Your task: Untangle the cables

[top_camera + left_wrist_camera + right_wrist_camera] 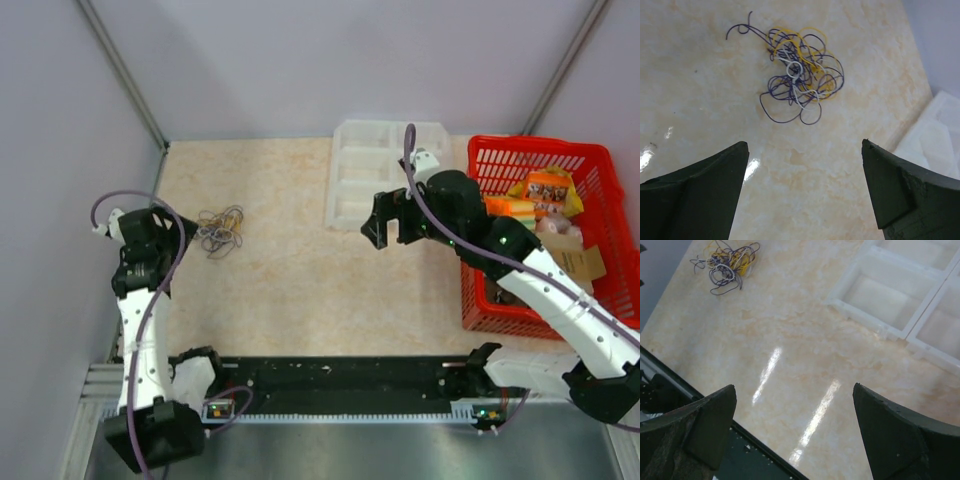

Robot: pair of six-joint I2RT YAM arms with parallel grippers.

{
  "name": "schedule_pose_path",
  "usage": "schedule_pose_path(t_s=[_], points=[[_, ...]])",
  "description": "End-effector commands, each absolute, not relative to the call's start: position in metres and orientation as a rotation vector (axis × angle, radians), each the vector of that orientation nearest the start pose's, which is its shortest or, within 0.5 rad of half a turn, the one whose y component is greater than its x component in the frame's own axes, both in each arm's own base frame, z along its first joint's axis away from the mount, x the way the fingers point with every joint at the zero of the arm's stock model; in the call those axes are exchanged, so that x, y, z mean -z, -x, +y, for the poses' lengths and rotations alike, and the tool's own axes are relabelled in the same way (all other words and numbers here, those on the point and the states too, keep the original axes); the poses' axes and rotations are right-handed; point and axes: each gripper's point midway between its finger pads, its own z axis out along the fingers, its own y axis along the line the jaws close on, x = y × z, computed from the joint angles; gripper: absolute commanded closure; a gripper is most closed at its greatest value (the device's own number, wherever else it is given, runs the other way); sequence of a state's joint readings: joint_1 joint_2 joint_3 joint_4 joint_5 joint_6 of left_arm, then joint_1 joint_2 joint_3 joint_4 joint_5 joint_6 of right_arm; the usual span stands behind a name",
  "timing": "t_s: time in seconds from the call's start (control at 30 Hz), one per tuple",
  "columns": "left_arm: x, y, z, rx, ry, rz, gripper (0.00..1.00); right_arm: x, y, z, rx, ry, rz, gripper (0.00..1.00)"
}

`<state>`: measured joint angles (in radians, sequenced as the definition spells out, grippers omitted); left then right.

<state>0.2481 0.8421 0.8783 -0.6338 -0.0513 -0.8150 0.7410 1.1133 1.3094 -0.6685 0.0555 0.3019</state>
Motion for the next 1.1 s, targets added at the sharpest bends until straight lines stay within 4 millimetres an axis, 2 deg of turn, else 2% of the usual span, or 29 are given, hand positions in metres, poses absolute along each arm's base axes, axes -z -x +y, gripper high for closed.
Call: schedule_pose_path(t_s=[0.0,0.07,0.17,0.23,0.3,0.37,0.47,0.7,0.83,1.07], points=[[-0.18,-0.303,0.058,0.342,1.208,1.913,0.04,-0.306,-0.229,0.242,-0.758,0.34,2.122,0.01],[-0.175,-0.32,0.057,0.384,1.153,1.943,0.1,-0.301,-0.227,0.24,-0.83,0.2,2.198,0.01],[-0.159,-0.346,0.063,0.416,1.117,1.98,0.11,-0.288,-0.23,0.223,-0.971,-0.006,2.28,0.01],[-0.147,-0.365,0.052,0.536,1.066,2.04,0.19,-0.285,-0.234,0.204,-0.881,-0.039,2.211,0.01],[-0.129,-0.372,0.05,0.581,1.128,2.13,0.23,-0.295,-0.235,0.189,-0.825,-0.028,2.104,0.01],[-0.117,-0.381,0.045,0.65,1.178,2.14,0.25,-0.309,-0.234,0.176,-0.773,-0.024,2.037,0.01],[-0.114,-0.392,0.035,0.78,1.203,2.09,0.35,-0.328,-0.227,0.175,-0.759,0.093,1.993,0.01],[-0.098,-0.396,0.035,0.811,1.353,2.045,0.49,-0.335,-0.226,0.177,-0.778,0.102,1.978,0.01],[-0.082,-0.392,0.04,0.765,1.473,2.035,0.57,-0.337,-0.224,0.184,-0.825,0.114,1.979,0.01],[-0.063,-0.386,0.039,0.748,1.629,2.037,0.5,-0.328,-0.224,0.199,-0.884,0.16,2.03,0.01]])
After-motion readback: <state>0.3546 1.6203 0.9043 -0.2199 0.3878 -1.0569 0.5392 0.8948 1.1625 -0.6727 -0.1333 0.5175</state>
